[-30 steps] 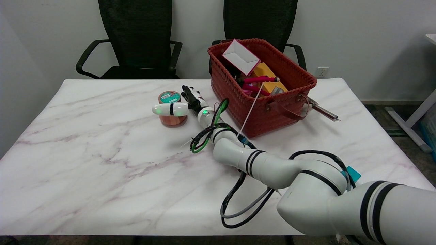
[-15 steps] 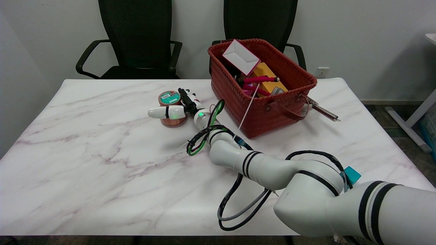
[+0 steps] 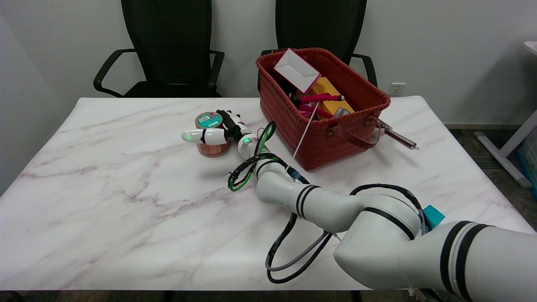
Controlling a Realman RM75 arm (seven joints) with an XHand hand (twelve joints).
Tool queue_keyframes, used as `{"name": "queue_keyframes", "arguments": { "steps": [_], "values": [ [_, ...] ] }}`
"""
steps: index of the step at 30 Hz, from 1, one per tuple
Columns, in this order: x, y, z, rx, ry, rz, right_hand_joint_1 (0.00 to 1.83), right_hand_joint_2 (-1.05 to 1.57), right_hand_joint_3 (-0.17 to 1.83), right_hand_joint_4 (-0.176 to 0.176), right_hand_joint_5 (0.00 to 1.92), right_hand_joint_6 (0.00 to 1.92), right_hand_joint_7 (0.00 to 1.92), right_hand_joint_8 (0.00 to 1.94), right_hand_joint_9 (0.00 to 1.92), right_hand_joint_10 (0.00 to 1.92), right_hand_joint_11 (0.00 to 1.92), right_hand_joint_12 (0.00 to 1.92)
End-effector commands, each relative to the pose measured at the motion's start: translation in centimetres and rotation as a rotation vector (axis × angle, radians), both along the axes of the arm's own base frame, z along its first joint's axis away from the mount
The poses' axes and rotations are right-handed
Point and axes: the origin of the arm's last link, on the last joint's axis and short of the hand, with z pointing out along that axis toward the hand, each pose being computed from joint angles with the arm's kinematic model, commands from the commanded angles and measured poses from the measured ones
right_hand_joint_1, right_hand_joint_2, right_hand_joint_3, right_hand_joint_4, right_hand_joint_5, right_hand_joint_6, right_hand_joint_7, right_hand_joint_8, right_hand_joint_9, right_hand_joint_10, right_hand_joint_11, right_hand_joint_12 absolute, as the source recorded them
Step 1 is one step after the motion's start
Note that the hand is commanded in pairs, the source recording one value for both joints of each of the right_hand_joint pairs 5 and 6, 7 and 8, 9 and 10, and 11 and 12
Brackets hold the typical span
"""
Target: Pick up the wooden mortar.
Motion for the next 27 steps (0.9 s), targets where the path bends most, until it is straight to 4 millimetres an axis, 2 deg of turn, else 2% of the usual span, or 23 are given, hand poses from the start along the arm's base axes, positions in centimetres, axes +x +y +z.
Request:
{"name": "queue_keyframes", "arguments": {
  "steps": [1,5,7,11,14,19,23,27],
  "values": [
    [0.0,-0.1,-0.3,0.002,0.043,-0.014,0.96,0.38,-0.13,0.0,0.13,0.13,0.26,0.26,0.14,0.14,0.0,0.0],
    [0.0,-0.1,-0.3,0.001,0.05,-0.02,0.97,0.38,-0.15,0.0,0.16,0.16,0.43,0.43,0.26,0.26,0.0,0.0],
    [0.0,-0.1,-0.4,0.001,0.047,-0.02,0.98,0.39,-0.16,0.0,0.19,0.19,0.59,0.59,0.31,0.31,0.0,0.0],
    [-0.1,-0.1,-0.4,0.004,0.047,-0.024,1.0,0.41,-0.17,0.0,0.22,0.22,0.73,0.73,0.37,0.37,0.0,0.0],
    [-0.2,-0.1,-0.5,0.009,0.047,-0.029,1.0,0.42,-0.17,0.0,0.23,0.23,0.76,0.76,0.39,0.39,0.0,0.0],
    [-0.6,0.3,-0.8,0.031,0.059,-0.034,1.05,0.38,-0.09,0.0,0.19,0.19,0.73,0.73,0.38,0.38,0.0,0.0],
    [-1.2,0.8,-0.8,0.035,0.055,-0.036,1.08,0.25,0.05,0.0,0.14,0.14,0.47,0.47,0.34,0.34,0.0,0.0],
    [-1.5,1.1,-0.9,0.036,0.04,-0.033,1.1,0.18,0.09,0.0,0.13,0.13,0.38,0.38,0.26,0.26,0.0,0.0]
  ]
}}
